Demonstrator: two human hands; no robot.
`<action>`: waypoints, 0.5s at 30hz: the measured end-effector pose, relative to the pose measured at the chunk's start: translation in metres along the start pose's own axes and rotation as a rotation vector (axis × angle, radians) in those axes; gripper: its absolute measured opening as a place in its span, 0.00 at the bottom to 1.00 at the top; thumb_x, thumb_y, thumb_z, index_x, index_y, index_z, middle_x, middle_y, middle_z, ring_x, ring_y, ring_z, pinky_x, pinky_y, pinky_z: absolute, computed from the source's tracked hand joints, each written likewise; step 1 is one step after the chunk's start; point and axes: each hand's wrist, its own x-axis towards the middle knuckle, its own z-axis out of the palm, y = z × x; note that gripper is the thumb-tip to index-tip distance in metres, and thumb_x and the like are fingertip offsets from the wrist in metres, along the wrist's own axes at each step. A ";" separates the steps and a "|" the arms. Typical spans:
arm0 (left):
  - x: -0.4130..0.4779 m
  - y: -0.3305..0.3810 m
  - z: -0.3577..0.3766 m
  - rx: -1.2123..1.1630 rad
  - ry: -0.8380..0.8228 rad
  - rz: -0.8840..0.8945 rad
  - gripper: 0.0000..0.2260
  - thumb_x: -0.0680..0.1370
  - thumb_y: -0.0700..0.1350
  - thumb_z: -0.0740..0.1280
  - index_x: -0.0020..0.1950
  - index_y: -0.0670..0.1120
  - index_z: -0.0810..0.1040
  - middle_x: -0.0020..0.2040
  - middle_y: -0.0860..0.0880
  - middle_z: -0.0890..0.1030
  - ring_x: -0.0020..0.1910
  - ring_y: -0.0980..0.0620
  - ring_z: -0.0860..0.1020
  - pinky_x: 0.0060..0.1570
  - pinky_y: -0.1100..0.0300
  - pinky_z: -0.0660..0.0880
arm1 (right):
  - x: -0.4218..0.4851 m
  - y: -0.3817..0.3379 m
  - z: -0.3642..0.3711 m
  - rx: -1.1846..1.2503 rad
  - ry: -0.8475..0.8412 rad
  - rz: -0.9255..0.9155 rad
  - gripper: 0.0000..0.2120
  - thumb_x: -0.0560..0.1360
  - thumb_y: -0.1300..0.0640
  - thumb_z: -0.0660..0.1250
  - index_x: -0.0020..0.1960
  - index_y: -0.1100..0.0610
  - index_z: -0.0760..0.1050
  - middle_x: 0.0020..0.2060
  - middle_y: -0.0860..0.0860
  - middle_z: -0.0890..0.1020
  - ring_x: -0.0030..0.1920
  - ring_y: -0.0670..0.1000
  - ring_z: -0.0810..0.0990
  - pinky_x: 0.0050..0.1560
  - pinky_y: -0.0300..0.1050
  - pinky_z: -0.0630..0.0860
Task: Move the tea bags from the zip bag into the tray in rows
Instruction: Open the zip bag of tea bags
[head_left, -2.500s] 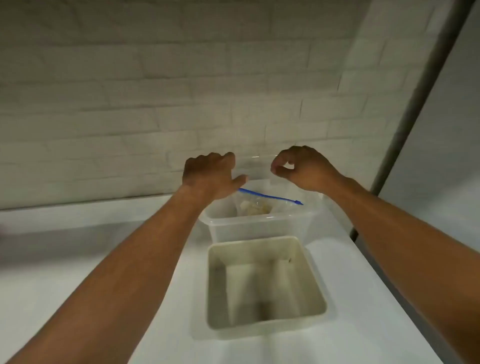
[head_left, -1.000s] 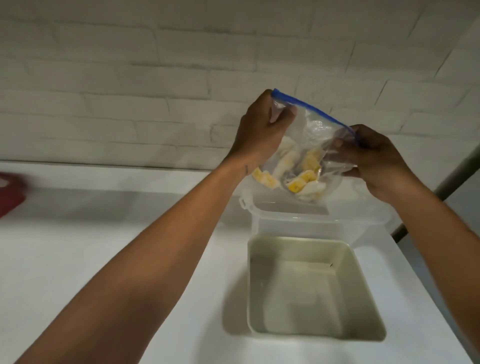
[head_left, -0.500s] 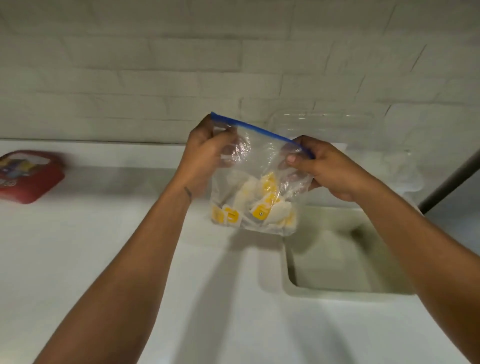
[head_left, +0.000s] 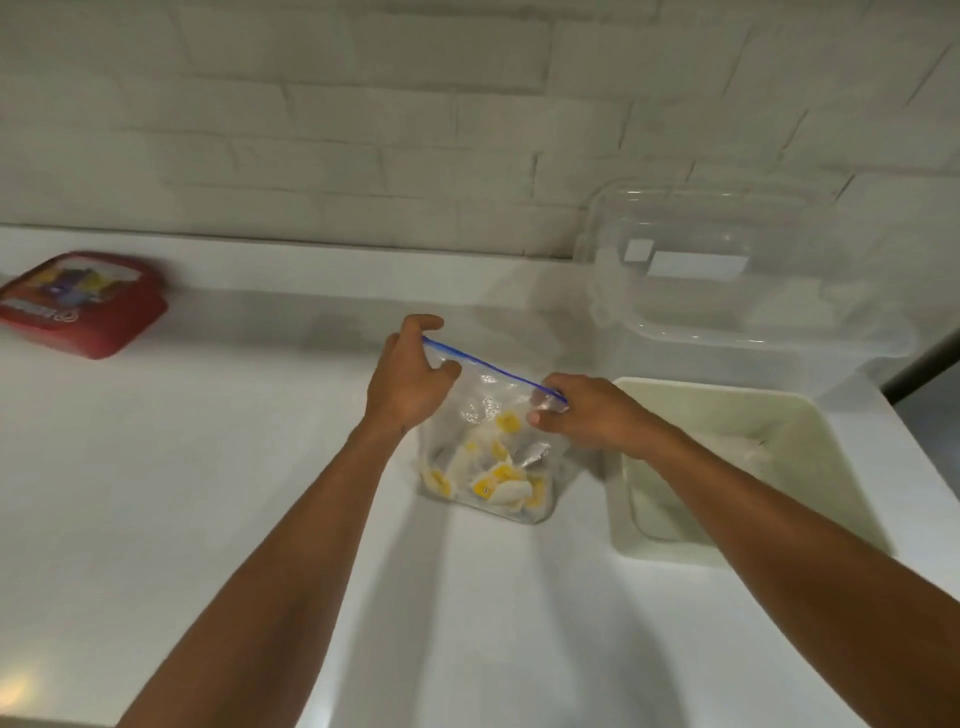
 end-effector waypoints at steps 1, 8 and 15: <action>-0.002 -0.001 0.003 0.162 0.037 0.072 0.24 0.74 0.44 0.70 0.68 0.57 0.69 0.63 0.49 0.73 0.58 0.47 0.74 0.54 0.52 0.74 | 0.001 0.001 0.001 0.029 0.030 0.011 0.11 0.72 0.43 0.72 0.51 0.46 0.79 0.44 0.46 0.81 0.42 0.48 0.79 0.44 0.43 0.77; -0.029 0.019 0.021 0.546 0.178 0.683 0.20 0.74 0.49 0.69 0.66 0.59 0.75 0.65 0.54 0.76 0.66 0.45 0.70 0.60 0.47 0.69 | -0.020 0.008 -0.012 0.466 0.103 0.057 0.23 0.66 0.54 0.80 0.58 0.46 0.77 0.48 0.48 0.75 0.43 0.47 0.78 0.50 0.45 0.78; -0.017 0.009 0.036 0.682 0.016 0.680 0.06 0.76 0.58 0.68 0.49 0.59 0.82 0.40 0.57 0.82 0.46 0.50 0.78 0.48 0.54 0.68 | -0.033 0.023 -0.009 0.574 0.196 0.041 0.10 0.70 0.63 0.77 0.48 0.51 0.82 0.38 0.51 0.81 0.37 0.48 0.79 0.39 0.39 0.78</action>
